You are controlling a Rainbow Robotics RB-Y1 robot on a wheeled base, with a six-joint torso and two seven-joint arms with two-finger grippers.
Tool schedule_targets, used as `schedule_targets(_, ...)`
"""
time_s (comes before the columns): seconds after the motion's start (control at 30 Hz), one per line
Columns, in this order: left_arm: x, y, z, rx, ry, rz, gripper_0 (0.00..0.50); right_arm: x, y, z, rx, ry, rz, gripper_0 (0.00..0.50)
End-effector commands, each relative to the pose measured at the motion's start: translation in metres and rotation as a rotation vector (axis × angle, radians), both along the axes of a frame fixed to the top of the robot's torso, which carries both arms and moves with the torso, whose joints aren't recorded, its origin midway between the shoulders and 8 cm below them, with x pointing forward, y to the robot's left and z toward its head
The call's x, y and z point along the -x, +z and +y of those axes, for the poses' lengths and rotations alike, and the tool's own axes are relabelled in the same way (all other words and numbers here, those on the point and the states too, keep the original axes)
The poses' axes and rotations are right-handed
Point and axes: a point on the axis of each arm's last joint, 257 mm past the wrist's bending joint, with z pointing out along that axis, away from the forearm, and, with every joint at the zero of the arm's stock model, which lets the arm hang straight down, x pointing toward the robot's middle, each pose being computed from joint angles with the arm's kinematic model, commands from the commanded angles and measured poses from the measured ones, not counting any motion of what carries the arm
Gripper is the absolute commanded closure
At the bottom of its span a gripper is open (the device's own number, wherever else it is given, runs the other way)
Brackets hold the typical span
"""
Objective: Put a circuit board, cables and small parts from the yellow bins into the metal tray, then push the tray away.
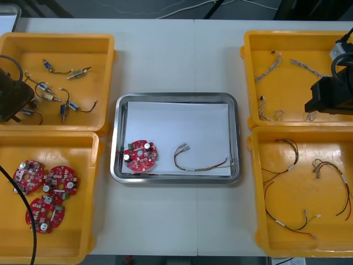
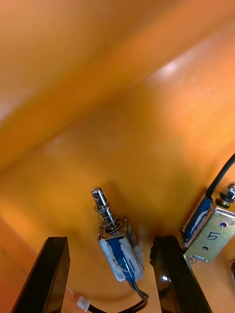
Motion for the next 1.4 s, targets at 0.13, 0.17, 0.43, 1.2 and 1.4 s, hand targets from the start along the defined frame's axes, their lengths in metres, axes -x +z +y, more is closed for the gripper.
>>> schedule_targets(0.13, -0.02, 0.02, -0.015, -0.003, -0.049, -0.049, 0.024, -0.002, -0.002, -0.033, 0.021, -0.071, 0.024, 0.0)
schedule_targets(0.17, -0.02, 0.02, -0.015, -0.005, -0.049, -0.048, 0.053, -0.003, -0.003, -0.035, 0.02, -0.075, 0.028, 0.0)
schedule_targets(0.43, -0.02, 0.02, -0.016, -0.003, -0.049, -0.046, 0.5, -0.026, 0.006, -0.06, 0.01, -0.182, 0.018, 0.0)
schedule_targets(1.2, -0.016, 0.088, -0.041, 0.011, -0.117, -0.071, 0.5, -0.094, 0.008, -0.104, -0.023, -0.389, -0.083, 0.0)
schedule_targets(1.4, -0.008, 0.112, -0.05, 0.004, -0.145, -0.079, 0.5, -0.107, -0.001, -0.106, -0.059, -0.455, -0.113, 0.0)
